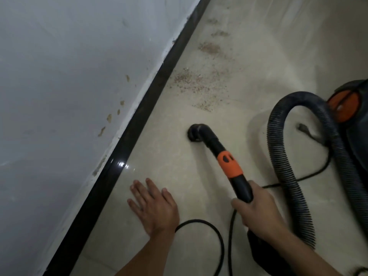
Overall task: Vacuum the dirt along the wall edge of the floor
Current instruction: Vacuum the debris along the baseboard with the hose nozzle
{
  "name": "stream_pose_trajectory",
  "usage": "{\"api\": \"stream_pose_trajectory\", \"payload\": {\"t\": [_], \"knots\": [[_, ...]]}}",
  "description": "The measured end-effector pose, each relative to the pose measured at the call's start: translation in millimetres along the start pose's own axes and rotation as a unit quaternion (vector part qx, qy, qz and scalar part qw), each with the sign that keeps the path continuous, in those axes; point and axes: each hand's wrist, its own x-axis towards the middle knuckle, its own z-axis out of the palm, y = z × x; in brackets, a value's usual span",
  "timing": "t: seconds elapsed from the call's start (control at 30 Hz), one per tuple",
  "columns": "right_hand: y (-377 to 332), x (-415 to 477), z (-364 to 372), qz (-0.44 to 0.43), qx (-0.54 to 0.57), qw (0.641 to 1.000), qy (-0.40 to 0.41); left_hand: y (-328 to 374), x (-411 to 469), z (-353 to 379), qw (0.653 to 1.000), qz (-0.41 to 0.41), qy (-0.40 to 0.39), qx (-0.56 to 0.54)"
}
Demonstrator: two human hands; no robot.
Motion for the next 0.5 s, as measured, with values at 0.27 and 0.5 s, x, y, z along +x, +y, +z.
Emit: {"api": "stream_pose_trajectory", "payload": {"t": [0.27, 0.5], "knots": [[-39.6, 95.0, -26.0, 0.105, 0.263, 0.955, 0.093, 0.5, 1.2, 3.4, 1.0, 0.0, 0.004, 0.002], [-83.7, 101.9, 48.2, 0.05, 0.229, 0.972, 0.02, 0.8, 2.5, 3.8, 1.0, -0.001, 0.006, 0.011]]}}
